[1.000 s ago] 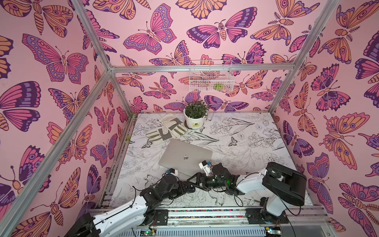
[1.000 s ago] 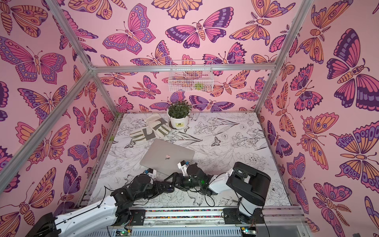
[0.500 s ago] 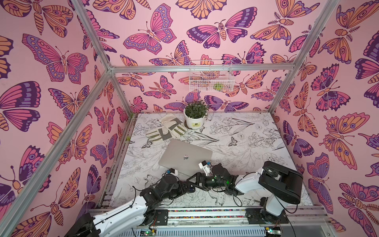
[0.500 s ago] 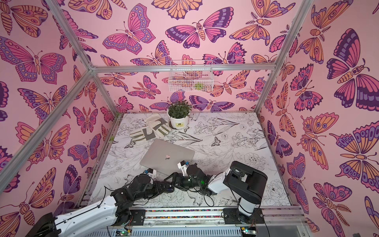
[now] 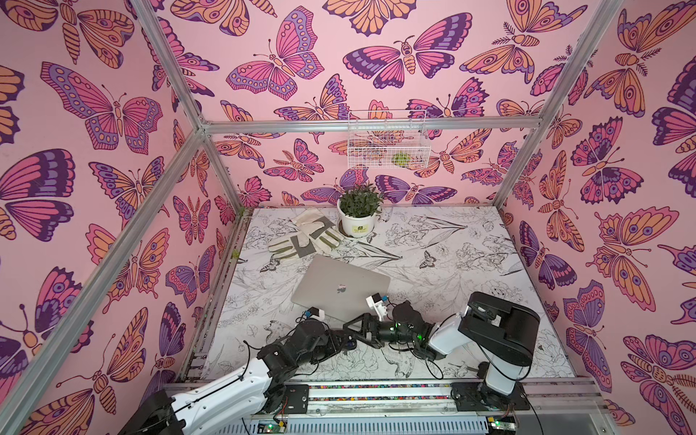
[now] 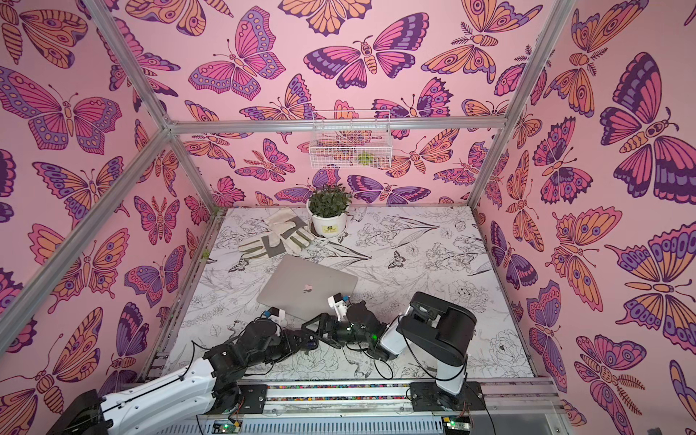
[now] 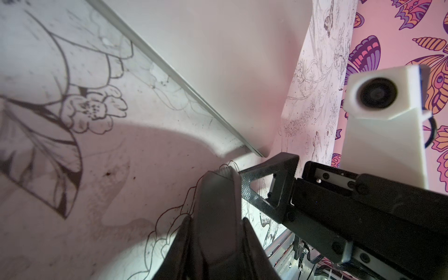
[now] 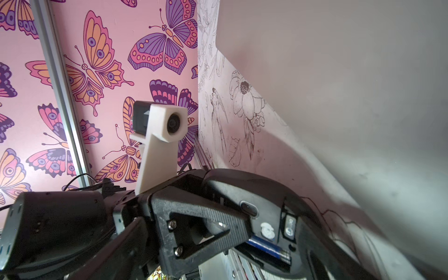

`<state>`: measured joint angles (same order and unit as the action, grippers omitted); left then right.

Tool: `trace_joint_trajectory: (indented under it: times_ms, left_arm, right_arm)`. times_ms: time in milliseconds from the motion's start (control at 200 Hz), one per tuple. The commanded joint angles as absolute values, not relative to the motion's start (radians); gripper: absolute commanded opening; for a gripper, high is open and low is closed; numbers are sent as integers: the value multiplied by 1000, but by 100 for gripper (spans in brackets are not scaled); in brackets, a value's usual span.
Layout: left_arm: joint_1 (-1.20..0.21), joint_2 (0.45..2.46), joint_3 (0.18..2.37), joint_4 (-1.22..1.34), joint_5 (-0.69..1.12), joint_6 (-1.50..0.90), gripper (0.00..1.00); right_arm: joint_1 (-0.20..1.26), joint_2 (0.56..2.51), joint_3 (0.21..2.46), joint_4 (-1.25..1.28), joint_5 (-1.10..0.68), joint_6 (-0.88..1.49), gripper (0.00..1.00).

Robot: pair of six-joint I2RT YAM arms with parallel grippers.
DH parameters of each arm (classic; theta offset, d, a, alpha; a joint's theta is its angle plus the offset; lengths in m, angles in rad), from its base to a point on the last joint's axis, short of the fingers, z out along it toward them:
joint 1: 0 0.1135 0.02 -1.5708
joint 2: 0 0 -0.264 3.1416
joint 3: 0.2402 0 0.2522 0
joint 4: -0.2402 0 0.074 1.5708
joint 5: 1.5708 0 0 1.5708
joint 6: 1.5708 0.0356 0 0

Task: Insert the wireless mouse receiver into the laptop
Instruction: Take out the USB plug from the mouse.

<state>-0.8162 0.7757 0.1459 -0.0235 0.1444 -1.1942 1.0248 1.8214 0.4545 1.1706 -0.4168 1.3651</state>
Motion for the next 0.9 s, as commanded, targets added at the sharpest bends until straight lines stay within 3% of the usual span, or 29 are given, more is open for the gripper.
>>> trace_joint_trajectory:
  times_ms: [0,891]
  left_arm:
    - [-824,821,117,-110,179,-1178,0]
    - [-824,842,75,-119,154,-1182,0]
  right_arm:
    - [1060,1815,480,1352,-510,1401,96]
    - [1028,1661,501,1367,-507,1387,97]
